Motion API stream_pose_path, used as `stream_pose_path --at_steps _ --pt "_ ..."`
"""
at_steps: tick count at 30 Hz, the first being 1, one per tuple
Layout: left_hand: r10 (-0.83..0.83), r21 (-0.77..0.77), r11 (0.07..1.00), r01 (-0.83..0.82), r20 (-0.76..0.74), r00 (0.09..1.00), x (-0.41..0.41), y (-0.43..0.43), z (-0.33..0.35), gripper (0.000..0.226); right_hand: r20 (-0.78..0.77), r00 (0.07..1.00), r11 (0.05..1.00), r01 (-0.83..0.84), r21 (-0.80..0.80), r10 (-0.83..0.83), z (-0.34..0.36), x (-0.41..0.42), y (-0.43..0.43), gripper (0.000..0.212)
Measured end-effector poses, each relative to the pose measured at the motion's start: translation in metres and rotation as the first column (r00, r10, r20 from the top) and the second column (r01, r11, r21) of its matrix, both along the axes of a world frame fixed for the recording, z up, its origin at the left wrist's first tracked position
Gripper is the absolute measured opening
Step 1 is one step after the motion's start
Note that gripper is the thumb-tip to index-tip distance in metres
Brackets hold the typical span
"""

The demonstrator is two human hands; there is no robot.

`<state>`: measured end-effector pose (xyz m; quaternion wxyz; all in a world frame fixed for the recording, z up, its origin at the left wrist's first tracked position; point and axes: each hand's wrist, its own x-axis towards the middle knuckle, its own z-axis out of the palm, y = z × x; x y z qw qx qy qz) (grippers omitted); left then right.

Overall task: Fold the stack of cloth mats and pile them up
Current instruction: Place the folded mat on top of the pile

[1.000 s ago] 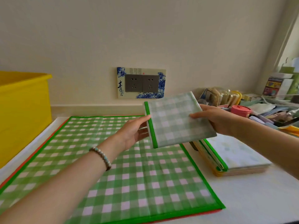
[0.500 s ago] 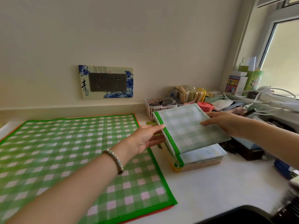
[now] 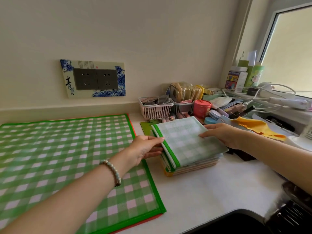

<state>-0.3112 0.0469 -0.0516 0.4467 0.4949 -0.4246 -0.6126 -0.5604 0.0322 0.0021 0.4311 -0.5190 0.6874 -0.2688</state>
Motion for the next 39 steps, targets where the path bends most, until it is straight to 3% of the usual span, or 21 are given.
stream_pose_path --at_steps 21,25,28,32,34,39 --pt "0.021 -0.023 1.0 -0.021 -0.009 1.0 0.006 -0.001 -0.016 0.025 -0.077 0.994 0.997 -0.079 0.024 0.081 -0.018 -0.008 -0.011 0.058" --pt "0.032 -0.05 0.998 -0.031 0.024 0.999 0.007 0.001 -0.013 0.033 -0.123 0.983 0.991 -0.133 0.02 0.134 -0.018 -0.007 -0.009 0.058" --pt "0.047 -0.087 0.995 -0.041 0.075 0.996 0.012 0.005 -0.008 0.04 -0.27 0.952 0.978 -0.18 -0.106 0.146 -0.009 -0.003 -0.008 0.065" --pt "0.067 -0.21 0.978 -0.022 0.214 0.974 0.031 0.009 0.001 0.051 -0.45 0.885 0.88 -0.305 -0.363 0.121 0.016 0.018 -0.003 0.071" --pt "0.081 -0.277 0.961 0.003 0.293 0.953 0.044 0.011 0.006 0.056 -0.52 0.837 0.806 -0.42 -0.416 0.168 0.027 0.04 0.002 0.071" --pt "0.109 -0.368 0.924 0.109 0.525 0.844 0.09 0.025 -0.002 0.068 -0.521 0.801 0.678 -0.559 -0.477 0.294 0.019 0.115 0.025 0.069"
